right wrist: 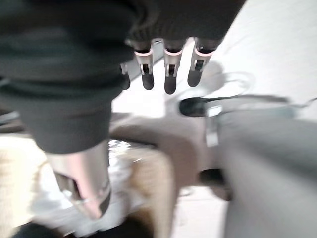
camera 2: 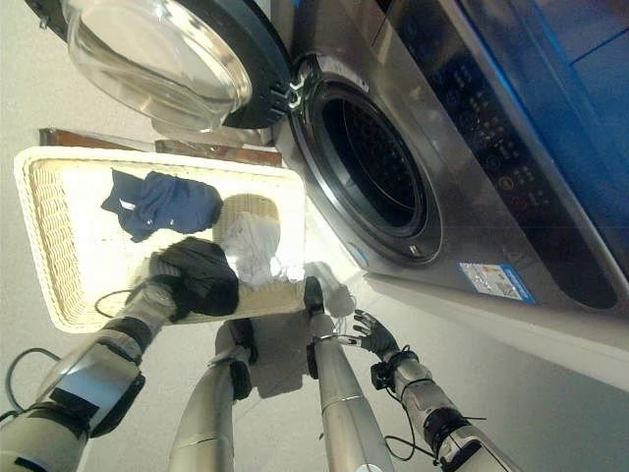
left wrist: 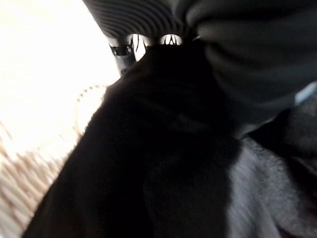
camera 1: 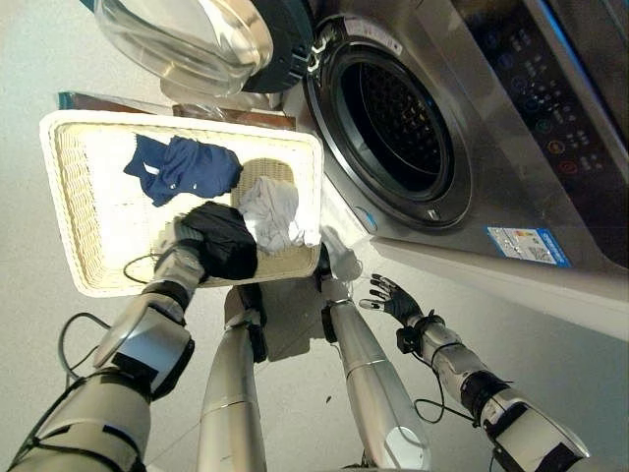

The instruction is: Put the clothes into the washing machine.

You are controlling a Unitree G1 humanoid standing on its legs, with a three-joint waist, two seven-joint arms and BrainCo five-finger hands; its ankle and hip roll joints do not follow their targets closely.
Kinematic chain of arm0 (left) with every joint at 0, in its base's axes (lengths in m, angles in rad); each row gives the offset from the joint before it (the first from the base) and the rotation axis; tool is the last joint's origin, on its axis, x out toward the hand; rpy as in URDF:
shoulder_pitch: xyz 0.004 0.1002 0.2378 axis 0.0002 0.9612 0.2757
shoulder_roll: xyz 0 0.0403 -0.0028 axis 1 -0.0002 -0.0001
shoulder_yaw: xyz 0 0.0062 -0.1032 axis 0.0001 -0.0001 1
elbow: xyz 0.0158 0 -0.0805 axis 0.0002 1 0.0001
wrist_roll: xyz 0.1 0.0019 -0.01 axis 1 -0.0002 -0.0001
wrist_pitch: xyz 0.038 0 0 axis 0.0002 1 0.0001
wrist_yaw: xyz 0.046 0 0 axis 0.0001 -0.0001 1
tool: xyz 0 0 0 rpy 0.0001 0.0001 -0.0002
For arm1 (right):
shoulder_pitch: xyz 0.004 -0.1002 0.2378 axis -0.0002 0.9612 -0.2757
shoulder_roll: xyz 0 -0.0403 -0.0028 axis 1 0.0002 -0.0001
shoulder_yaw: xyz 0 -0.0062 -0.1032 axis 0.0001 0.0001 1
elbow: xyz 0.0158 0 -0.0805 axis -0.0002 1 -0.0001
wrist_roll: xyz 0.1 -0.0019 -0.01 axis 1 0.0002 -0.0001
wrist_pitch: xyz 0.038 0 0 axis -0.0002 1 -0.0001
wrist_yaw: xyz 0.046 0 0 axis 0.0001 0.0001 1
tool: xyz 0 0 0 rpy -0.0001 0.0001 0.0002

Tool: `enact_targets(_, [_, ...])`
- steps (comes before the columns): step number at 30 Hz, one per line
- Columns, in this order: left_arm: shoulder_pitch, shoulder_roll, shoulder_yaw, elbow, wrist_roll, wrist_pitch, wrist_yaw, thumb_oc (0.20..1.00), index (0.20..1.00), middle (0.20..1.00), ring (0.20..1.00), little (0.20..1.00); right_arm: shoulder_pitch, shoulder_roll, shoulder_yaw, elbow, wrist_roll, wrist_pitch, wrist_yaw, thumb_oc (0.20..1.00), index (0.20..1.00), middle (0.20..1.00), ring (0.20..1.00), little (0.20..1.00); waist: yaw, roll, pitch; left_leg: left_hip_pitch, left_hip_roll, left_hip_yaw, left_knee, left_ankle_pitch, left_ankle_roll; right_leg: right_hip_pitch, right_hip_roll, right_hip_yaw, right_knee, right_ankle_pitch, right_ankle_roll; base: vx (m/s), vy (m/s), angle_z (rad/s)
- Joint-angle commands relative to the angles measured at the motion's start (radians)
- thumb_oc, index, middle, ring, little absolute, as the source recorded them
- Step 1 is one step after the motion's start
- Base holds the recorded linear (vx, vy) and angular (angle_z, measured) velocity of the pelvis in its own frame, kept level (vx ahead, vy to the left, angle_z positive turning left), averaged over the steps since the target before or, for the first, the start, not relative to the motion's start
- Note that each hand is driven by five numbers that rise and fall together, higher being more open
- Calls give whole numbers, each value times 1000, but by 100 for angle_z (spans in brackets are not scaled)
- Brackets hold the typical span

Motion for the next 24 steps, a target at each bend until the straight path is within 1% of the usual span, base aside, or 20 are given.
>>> enact_targets(1, [41,30,41,-79,40,-29,85,200,200,200,200,200,9,-71,-34,-137,40,-58,-44,1000,1000,1000,1000,1000,31,28,-9,73,-42,-53,-34,-4,-82,63,66,-36,-62,-4,-8,-43,28,17])
enact_targets(2, [65,34,49,-102,38,-35,103,200,200,200,200,200,9,-81,-45,-160,35,-67,-57,1000,1000,1000,1000,1000,41,46,-9,94,-40,-58,-46,0,-85,81,69,-38,-55,-21,-11,-38,17,18])
enact_targets(3, [72,38,54,-114,37,-37,111,200,200,200,200,200,5,-85,-51,-171,32,-72,-63,1000,1000,1000,1000,1000,43,51,-9,99,-42,-61,-58,12,-86,86,66,-40,-57,-21,-13,-24,0,26])
enact_targets(4, [92,42,60,-135,30,-36,121,200,200,200,200,200,6,-92,-57,-189,31,-71,-73,1000,1000,1000,1000,1000,51,63,-9,116,-40,-66,-65,11,-88,103,67,-42,-55,-33,-14,-34,-29,27])
enact_targets(5, [137,52,82,-195,15,-42,142,200,200,200,200,200,1,-102,-73,-230,10,-68,-103,1000,1000,1000,1000,1000,68,88,-9,147,-40,-79,-92,29,-94,133,59,-58,-55,-45,-16,-37,-45,35])
enact_targets(6, [165,56,100,-230,0,-52,157,200,200,200,200,200,-7,-109,-79,-253,-11,-74,-115,1000,1000,1000,1000,1000,79,100,-9,162,-39,-85,-117,49,-98,150,52,-73,-63,-44,-16,-41,-56,31])
enact_targets(8, [212,61,126,-296,-11,-60,165,200,200,200,200,200,-16,-116,-90,-283,-34,-64,-130,1000,1000,1000,1000,1000,96,118,-9,188,-35,-97,-148,67,-105,178,46,-94,-73,-49,-16,-16,-52,39])
enact_targets(9, [252,64,147,-349,-20,-78,164,200,200,200,200,200,-27,-128,-98,-309,-80,-67,-129,1000,1000,1000,1000,1000,112,131,-9,209,-35,-106,-171,79,-109,199,41,-111,-82,-52,-17,-10,-42,34])
enact_targets(12, [290,63,163,-406,-29,-92,157,200,200,200,200,200,-40,-136,-99,-334,-128,-61,-135,1000,1000,1000,1000,1000,127,144,-9,230,-32,-114,-201,92,-113,221,38,-123,-92,-57,-17,-24,-18,23])
enact_targets(13, [345,59,189,-487,-44,-124,131,200,200,200,200,200,-59,-144,-95,-373,-190,-46,-135,1000,1000,1000,1000,1000,150,161,-9,260,-30,-126,-238,108,-117,251,32,-139,-104,-62,-16,-44,-19,27])
enact_targets(15, [392,51,209,-562,-93,-168,79,200,200,200,200,200,-72,-150,-85,-400,-258,-35,-121,1000,1000,1000,1000,1000,169,172,-9,280,-30,-137,-260,120,-119,274,27,-152,-109,-68,-16,-34,-31,23])
enact_targets(16, [416,47,215,-603,-113,-178,52,200,200,200,200,200,-78,-150,-79,-412,-289,-23,-117,1000,1000,1000,1000,1000,179,178,-9,289,-31,-142,-267,124,-120,285,25,-159,-109,-72,-16,-11,-38,15])
enact_targets(18, [458,48,225,-692,-192,-221,-55,200,200,200,200,200,-89,-156,-59,-431,-358,-9,-97,1000,1000,1000,1000,1000,196,187,-12,304,-32,-150,-282,131,-122,307,20,-174,-113,-79,-16,-4,-39,17])
enact_targets(19, [471,50,225,-732,-228,-228,-101,200,200,200,200,200,-91,-161,-49,-438,-381,-7,-89,1000,1000,1000,1000,1000,203,190,-15,309,-33,-152,-287,133,-122,315,18,-180,-116,-81,-16,-8,-50,26])
enact_targets(20, [493,53,225,-804,-286,-257,-207,200,200,200,200,200,-91,-163,-32,-457,-416,8,-69,1000,1000,1000,1000,1000,210,194,-19,317,-33,-154,-295,136,-122,327,16,-188,-124,-82,-16,-4,-42,21])
enact_targets(21, [496,54,224,-824,-299,-252,-228,200,200,200,200,200,-91,-164,-29,-460,-416,11,-68,1000,1000,1000,1000,1000,211,195,-21,320,-32,-154,-298,137,-122,330,17,-190,-126,-83,-17,9,-35,23])
enact_targets(22, [504,60,221,-888,-366,-243,-319,200,200,200,200,200,-91,-167,-18,-467,-422,18,-43,1000,1000,1000,1000,1000,216,200,-26,328,-29,-153,-307,140,-122,342,18,-197,-132,-84,-17,21,-14,17])
enact_targets(24, [508,66,209,-959,-417,-245,-417,200,200,200,200,200,-91,-164,-3,-475,-440,19,-13,1000,1000,1000,1000,1000,217,204,-29,339,-25,-152,-321,144,-122,353,20,-203,-140,-83,-17,17,-8,15])
